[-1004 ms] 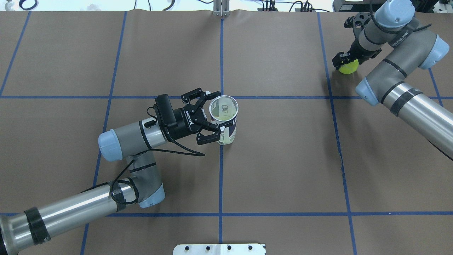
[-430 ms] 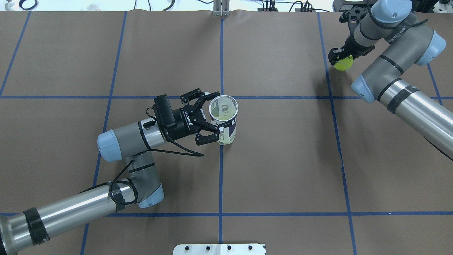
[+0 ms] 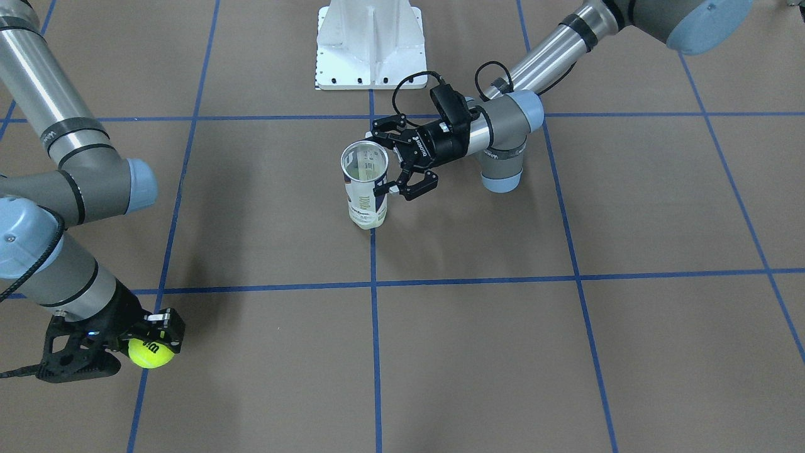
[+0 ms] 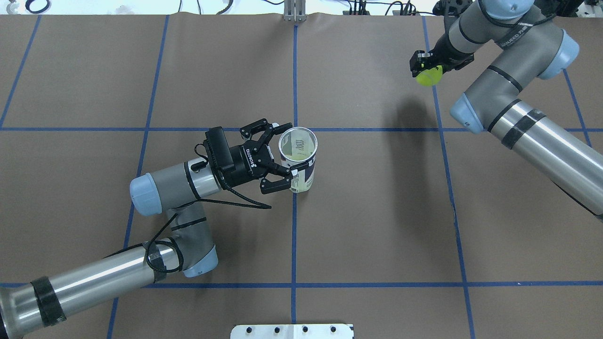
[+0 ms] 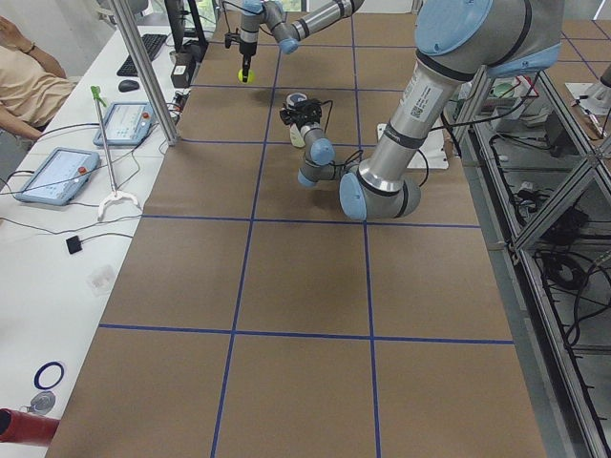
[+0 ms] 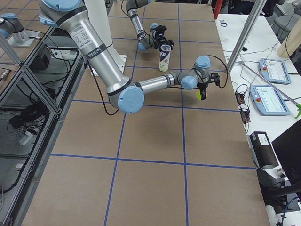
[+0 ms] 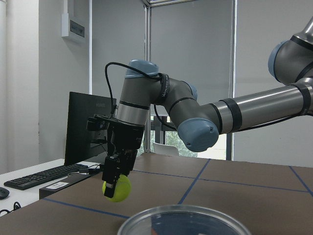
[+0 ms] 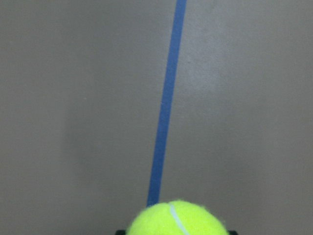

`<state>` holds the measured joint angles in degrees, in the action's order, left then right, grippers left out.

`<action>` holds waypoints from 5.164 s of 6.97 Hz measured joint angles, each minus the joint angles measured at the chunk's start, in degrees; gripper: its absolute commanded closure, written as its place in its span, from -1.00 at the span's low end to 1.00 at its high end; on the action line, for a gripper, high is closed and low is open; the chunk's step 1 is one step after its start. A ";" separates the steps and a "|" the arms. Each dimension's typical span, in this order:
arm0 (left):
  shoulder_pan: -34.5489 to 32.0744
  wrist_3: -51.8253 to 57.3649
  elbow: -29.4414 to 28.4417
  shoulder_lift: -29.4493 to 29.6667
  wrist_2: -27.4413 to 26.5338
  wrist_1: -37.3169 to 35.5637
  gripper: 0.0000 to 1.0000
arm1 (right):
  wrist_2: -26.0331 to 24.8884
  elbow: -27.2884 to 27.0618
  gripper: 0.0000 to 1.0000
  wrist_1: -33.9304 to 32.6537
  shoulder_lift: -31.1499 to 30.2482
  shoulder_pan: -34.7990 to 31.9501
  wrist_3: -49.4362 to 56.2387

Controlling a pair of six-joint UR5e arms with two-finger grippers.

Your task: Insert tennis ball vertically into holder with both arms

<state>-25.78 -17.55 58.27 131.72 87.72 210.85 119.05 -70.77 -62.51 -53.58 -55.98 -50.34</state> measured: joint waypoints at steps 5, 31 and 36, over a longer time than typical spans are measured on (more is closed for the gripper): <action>0.12 -0.11 0.07 0.11 0.00 -0.20 -0.97 | -0.80 -25.86 1.00 -25.47 5.24 9.08 -18.09; -15.79 -6.27 10.53 -11.90 0.35 -2.74 -0.98 | 6.25 -15.09 -0.98 -30.75 -11.46 -18.39 38.86; -40.24 -6.37 10.59 -21.95 19.95 -24.00 -0.98 | 8.73 -7.31 -0.98 -24.23 -16.68 -25.17 51.23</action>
<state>-66.03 -23.92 68.86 109.77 107.67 186.85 127.78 -78.09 -86.74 -70.26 -81.15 0.90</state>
